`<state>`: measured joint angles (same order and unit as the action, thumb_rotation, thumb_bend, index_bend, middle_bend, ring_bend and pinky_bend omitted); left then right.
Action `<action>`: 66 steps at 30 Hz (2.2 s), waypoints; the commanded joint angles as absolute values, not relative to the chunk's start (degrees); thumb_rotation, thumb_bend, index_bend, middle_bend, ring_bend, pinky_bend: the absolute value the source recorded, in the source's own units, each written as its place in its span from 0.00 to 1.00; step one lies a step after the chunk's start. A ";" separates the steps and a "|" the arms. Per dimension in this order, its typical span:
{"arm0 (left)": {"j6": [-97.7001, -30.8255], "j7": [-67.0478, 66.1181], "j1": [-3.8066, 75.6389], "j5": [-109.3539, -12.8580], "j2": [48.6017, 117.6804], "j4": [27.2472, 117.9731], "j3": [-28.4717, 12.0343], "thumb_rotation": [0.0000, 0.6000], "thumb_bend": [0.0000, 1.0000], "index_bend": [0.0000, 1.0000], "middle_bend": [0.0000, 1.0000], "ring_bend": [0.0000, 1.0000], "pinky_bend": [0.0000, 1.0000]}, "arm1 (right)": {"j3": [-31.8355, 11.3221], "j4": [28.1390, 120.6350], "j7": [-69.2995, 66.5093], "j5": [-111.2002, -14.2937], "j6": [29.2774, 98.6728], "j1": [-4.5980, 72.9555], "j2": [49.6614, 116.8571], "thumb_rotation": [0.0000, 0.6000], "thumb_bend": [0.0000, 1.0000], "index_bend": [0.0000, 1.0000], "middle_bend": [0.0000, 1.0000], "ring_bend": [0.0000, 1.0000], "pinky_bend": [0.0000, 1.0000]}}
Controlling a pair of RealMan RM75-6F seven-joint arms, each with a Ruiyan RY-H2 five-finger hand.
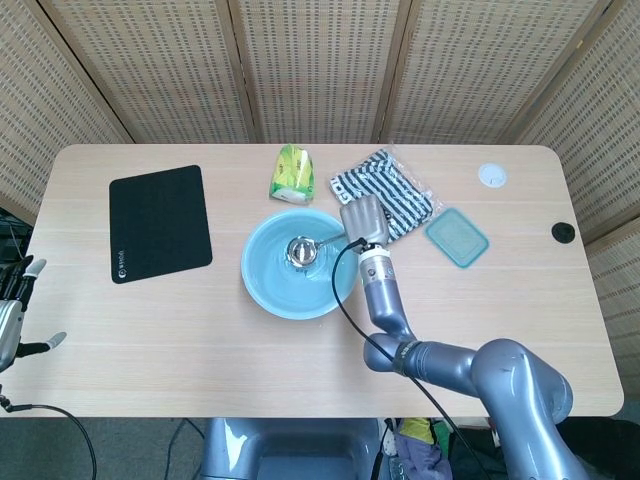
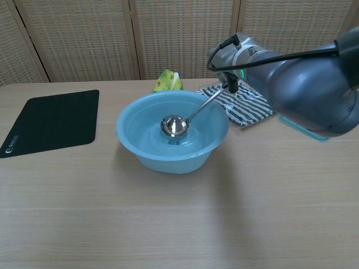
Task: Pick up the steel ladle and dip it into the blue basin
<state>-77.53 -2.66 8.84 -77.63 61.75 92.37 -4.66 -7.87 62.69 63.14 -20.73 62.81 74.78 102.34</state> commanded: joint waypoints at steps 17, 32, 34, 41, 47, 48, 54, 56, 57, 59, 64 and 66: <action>-76.99 -1.93 9.09 -77.78 61.68 92.18 -4.36 1.00 0.00 0.00 0.00 0.00 0.00 | -3.18 57.67 81.45 -31.18 66.14 71.95 107.82 1.00 0.85 0.88 1.00 1.00 1.00; -77.49 -1.99 8.95 -78.07 61.65 92.32 -4.24 1.00 0.00 0.00 0.00 0.00 0.00 | -4.34 70.18 91.44 -28.93 69.33 68.50 105.19 1.00 0.85 0.88 1.00 1.00 1.00; -77.56 -2.00 8.94 -78.15 61.63 92.37 -4.22 1.00 0.00 0.00 0.00 0.00 0.00 | -5.14 72.03 92.43 -27.62 70.00 68.19 104.73 1.00 0.85 0.88 1.00 1.00 1.00; -77.73 -1.74 8.85 -78.31 61.49 92.47 -4.16 1.00 0.00 0.00 0.00 0.00 0.00 | -12.49 78.52 92.42 -17.45 70.67 67.34 102.08 1.00 0.86 0.88 1.00 1.00 1.00; -77.55 -1.63 8.95 -78.45 61.43 92.50 -4.07 1.00 0.00 0.00 0.00 0.00 0.00 | -15.70 82.03 92.47 -12.93 72.00 67.50 98.43 1.00 0.87 0.88 1.00 1.00 1.00; -77.51 -1.60 8.97 -78.49 61.42 92.52 -4.05 1.00 0.00 0.00 0.00 0.00 0.00 | -16.43 82.88 92.11 -11.97 72.26 67.39 97.63 1.00 0.87 0.88 1.00 1.00 1.00; -77.42 -1.41 9.00 -78.63 61.32 92.63 -3.96 1.00 0.00 0.00 0.00 0.00 0.00 | -18.08 85.59 91.82 -9.41 73.72 67.83 95.06 1.00 0.87 0.88 1.00 1.00 1.00; -77.43 -1.27 9.02 -78.68 61.28 92.62 -3.97 1.00 0.00 0.00 0.00 0.00 0.00 | -18.63 86.36 91.70 -8.81 74.41 68.16 94.30 1.00 0.87 0.88 1.00 1.00 1.00; -77.45 -1.18 9.01 -78.69 61.25 92.61 -3.98 1.00 0.00 0.00 0.00 0.00 0.00 | -18.89 86.67 91.63 -8.59 74.70 68.31 94.00 1.00 0.87 0.88 1.00 1.00 1.00; -77.43 -0.93 9.00 -78.66 61.16 92.63 -4.00 1.00 0.00 0.00 0.00 0.00 0.00 | -19.47 87.31 91.46 -8.02 75.26 68.68 93.37 1.00 0.87 0.88 1.00 1.00 1.00; -77.36 -0.57 9.01 -78.63 61.04 92.60 -4.01 1.00 0.00 0.00 0.00 0.00 0.00 | -21.11 88.95 91.78 -5.94 76.77 69.88 92.05 1.00 0.87 0.88 1.00 1.00 1.00; -77.32 -0.45 9.02 -78.68 60.95 92.63 -4.00 1.00 0.00 0.00 0.00 0.00 0.00 | -22.43 89.76 92.16 -4.22 77.48 70.65 91.49 1.00 0.87 0.88 1.00 1.00 1.00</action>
<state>-77.33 -0.46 9.02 -78.68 60.97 92.62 -4.00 -21.65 89.19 91.85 -5.21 76.98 70.11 91.93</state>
